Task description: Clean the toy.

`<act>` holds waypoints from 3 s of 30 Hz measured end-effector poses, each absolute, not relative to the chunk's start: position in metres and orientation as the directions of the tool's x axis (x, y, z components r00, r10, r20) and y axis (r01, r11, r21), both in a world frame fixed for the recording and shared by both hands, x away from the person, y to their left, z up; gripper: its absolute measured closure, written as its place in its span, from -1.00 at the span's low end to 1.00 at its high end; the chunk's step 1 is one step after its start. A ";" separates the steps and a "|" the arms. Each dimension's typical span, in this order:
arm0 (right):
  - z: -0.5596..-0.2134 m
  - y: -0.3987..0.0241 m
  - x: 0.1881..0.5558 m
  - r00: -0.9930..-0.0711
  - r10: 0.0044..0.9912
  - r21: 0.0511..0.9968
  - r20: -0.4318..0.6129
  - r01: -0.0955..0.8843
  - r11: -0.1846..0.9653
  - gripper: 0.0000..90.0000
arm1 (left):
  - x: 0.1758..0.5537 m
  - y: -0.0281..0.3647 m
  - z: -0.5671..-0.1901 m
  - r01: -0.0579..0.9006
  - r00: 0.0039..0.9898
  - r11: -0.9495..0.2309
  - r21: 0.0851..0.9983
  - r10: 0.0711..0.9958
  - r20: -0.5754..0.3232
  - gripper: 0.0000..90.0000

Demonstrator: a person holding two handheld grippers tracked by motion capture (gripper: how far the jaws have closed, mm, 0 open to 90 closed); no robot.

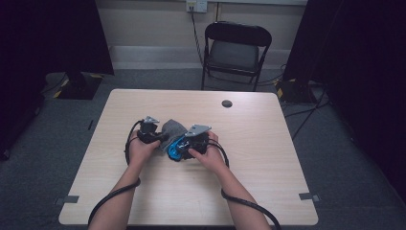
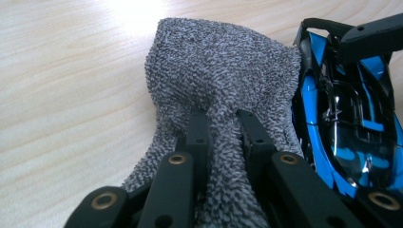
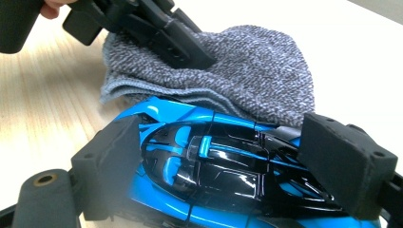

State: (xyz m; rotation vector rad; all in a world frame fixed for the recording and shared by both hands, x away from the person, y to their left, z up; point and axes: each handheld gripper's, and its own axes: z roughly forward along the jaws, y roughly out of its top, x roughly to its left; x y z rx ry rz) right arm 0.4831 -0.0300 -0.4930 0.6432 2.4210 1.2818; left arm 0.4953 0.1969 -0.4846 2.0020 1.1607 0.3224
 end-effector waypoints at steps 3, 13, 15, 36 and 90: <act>-0.493 -0.030 0.483 -0.844 0.531 0.838 -0.074 0.236 0.492 -0.69 | 0.492 0.199 -0.484 0.621 0.550 -0.277 0.734 0.820 -0.156 0.72; -0.494 -0.030 0.482 -0.841 0.535 0.840 -0.074 0.237 0.488 -0.69 | 0.477 0.211 -0.485 0.624 0.547 -0.266 0.735 0.820 -0.167 0.72; -0.494 -0.030 0.482 -0.841 0.535 0.841 -0.073 0.237 0.487 -0.69 | 0.474 0.213 -0.485 0.622 0.547 -0.262 0.738 0.820 -0.169 0.72; -0.494 -0.029 0.481 -0.840 0.537 0.843 -0.073 0.236 0.484 -0.69 | 0.451 0.231 -0.484 0.630 0.546 -0.264 0.730 0.819 -0.176 0.72; -0.494 -0.029 0.481 -0.842 0.535 0.842 -0.074 0.235 0.486 -0.69 | 0.411 0.283 -0.457 0.627 0.504 -0.233 0.743 0.849 -0.159 0.72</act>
